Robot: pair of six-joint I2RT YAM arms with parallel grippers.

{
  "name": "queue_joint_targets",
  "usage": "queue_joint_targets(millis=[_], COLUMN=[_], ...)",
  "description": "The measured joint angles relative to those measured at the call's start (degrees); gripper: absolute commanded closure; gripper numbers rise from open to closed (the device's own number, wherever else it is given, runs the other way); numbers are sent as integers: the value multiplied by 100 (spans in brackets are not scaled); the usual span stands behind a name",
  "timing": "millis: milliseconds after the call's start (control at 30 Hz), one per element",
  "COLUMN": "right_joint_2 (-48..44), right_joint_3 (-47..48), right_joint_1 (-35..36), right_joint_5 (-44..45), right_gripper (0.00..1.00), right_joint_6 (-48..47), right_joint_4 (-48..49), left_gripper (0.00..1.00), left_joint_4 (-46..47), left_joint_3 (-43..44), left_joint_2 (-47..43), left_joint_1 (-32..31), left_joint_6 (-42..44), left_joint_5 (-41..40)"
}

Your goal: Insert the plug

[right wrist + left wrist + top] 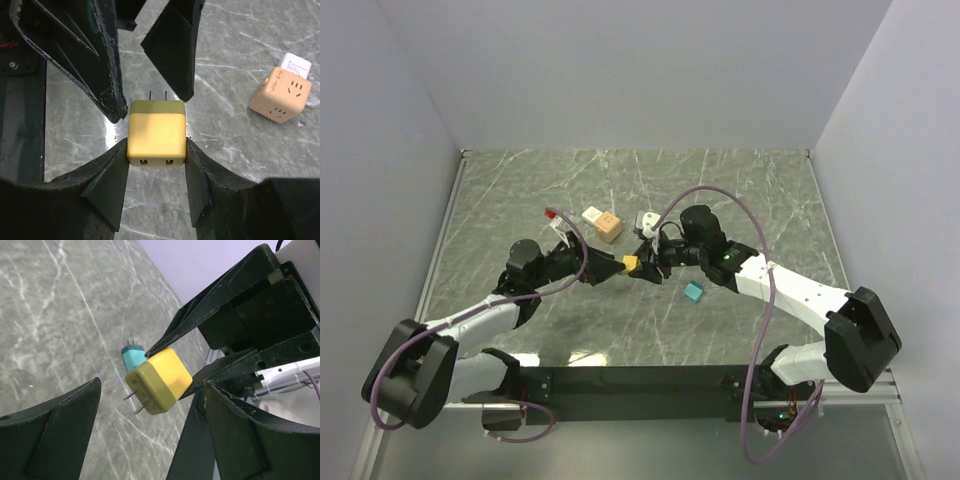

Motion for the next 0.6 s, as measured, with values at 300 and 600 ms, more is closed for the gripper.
queue_joint_targets(millis=[300,600], right_joint_2=[-101,-509], right_joint_3=[0,-59], right_joint_1=[122,160], right_joint_5=[4,151], right_gripper=[100,100], right_joint_6=[-98,-92], right_joint_4=[-125,-343], left_gripper=[54,37], left_joint_4=[1152,2277], left_joint_3=[-2,28], left_joint_2=[726,1250], left_joint_1=[83,-31], left_joint_6=[-605,-1056], left_joint_5=[691,1097])
